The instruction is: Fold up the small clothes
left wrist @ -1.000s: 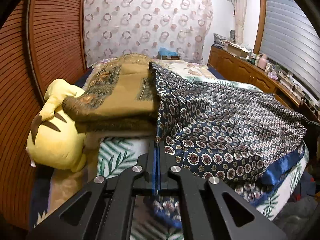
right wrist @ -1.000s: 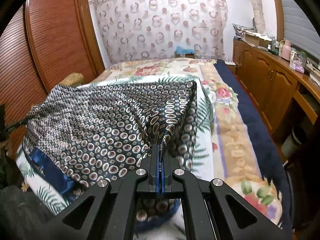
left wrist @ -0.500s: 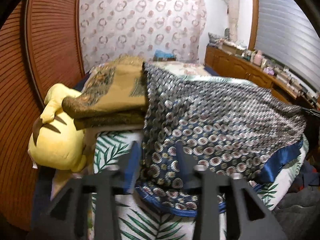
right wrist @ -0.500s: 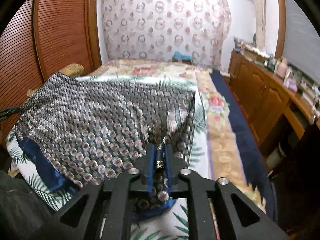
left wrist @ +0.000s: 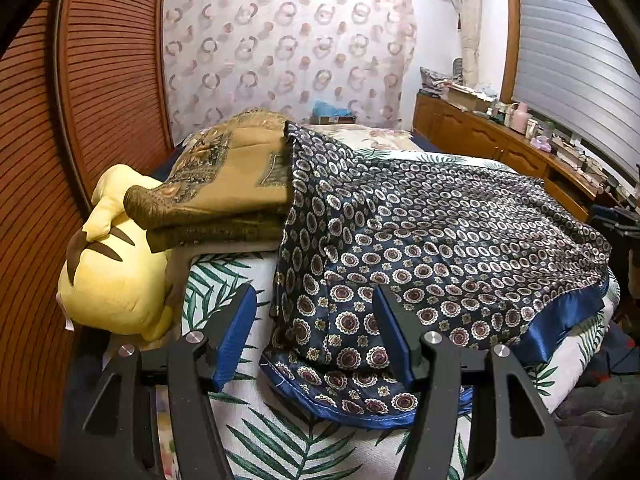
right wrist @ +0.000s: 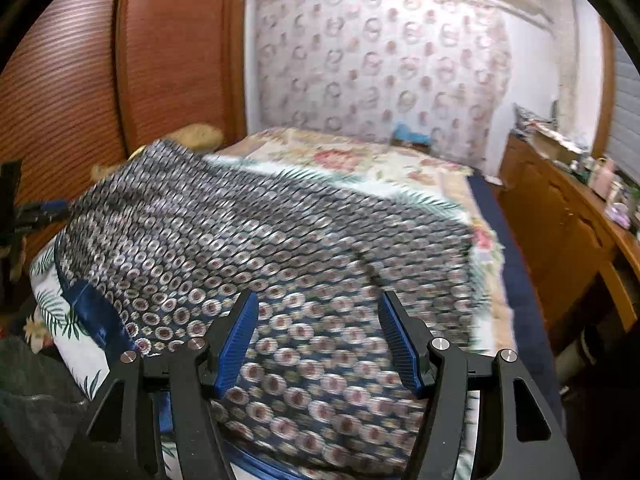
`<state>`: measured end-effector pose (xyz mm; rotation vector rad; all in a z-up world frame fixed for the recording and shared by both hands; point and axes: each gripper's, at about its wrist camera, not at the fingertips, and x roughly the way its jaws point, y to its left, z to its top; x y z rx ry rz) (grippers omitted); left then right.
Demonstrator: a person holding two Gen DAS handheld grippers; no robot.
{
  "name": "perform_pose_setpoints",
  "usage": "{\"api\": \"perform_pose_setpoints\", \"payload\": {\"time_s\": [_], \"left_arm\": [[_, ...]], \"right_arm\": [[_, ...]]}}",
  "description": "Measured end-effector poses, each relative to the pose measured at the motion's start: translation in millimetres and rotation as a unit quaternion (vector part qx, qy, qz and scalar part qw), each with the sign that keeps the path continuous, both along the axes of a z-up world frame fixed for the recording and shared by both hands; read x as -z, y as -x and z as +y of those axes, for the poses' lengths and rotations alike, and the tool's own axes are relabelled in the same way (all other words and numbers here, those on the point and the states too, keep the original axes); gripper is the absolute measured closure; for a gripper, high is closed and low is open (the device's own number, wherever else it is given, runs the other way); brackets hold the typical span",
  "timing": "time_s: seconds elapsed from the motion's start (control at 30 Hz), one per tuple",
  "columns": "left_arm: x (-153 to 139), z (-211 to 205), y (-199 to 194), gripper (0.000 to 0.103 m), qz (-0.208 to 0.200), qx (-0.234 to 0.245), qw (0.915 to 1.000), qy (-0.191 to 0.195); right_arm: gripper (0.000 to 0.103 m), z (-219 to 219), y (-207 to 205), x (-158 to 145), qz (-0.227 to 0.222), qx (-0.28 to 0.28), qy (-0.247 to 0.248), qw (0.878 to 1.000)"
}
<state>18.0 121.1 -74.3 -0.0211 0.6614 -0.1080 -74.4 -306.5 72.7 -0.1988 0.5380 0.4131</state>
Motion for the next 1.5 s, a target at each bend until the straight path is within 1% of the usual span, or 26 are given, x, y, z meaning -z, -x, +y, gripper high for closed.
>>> {"api": "perform_pose_setpoints", "payload": {"time_s": [0.27, 0.33, 0.4, 0.63, 0.73, 0.8, 0.87, 0.93, 1.0, 1.1, 1.27, 1.33, 1.37, 1.4, 1.47, 1.5], "left_arm": [[12, 2, -1, 0.042, 0.015, -0.01, 0.9998, -0.006], [14, 4, 0, 0.042, 0.017, -0.013, 0.9998, -0.005], [15, 4, 0, 0.042, 0.019, -0.015, 0.9997, -0.005], [18, 5, -1, 0.042, 0.022, -0.016, 0.9996, -0.008], [19, 6, -2, 0.042, 0.025, -0.017, 0.9995, -0.008], [21, 7, -3, 0.042, 0.027, -0.02, 0.9994, -0.009], [22, 7, -3, 0.042, 0.029, -0.022, 0.9993, -0.01], [23, 7, -4, 0.042, 0.031, -0.023, 0.9992, -0.011], [23, 7, -5, 0.042, 0.033, -0.024, 0.9991, -0.011], [26, 8, -6, 0.042, 0.038, -0.025, 0.9989, -0.01], [28, 13, -5, 0.042, 0.038, -0.029, 0.9988, 0.001], [29, 14, -4, 0.045, 0.039, -0.022, 0.9989, 0.011], [29, 15, -4, 0.051, 0.04, -0.019, 0.9989, 0.018], [29, 16, -5, 0.053, 0.042, -0.014, 0.9986, 0.028], [28, 16, -6, 0.053, 0.043, -0.013, 0.9983, 0.038], [28, 16, -7, 0.057, 0.044, -0.015, 0.9982, 0.038]], "right_arm": [[0.039, 47, -32, 29, 0.051, -0.03, 0.016, 0.998], [0.039, 58, -47, 27, 0.06, -0.036, 0.024, 0.997], [0.039, 68, -57, 32, 0.066, -0.044, 0.032, 0.996], [0.038, 89, -79, 55, 0.09, -0.054, 0.054, 0.993], [0.035, 87, -79, 55, 0.092, -0.055, 0.048, 0.993], [0.026, 88, -80, 56, 0.095, -0.061, 0.048, 0.992], [0.021, 94, -78, 58, 0.094, -0.066, 0.059, 0.992], [0.019, 93, -80, 59, 0.096, -0.066, 0.058, 0.992], [0.015, 89, -80, 58, 0.1, -0.07, 0.054, 0.991], [0.011, 93, -80, 59, 0.102, -0.076, 0.06, 0.99], [0.01, 95, -81, 59, 0.103, -0.076, 0.059, 0.99], [0.01, 94, -82, 59, 0.103, -0.076, 0.059, 0.99], [0.01, 94, -82, 59, 0.103, -0.076, 0.059, 0.99], [0.009, 94, -82, 59, 0.103, -0.076, 0.059, 0.99], [0.009, 93, -81, 58, 0.103, -0.076, 0.059, 0.99], [0.009, 93, -81, 58, 0.103, -0.076, 0.059, 0.99]]}}
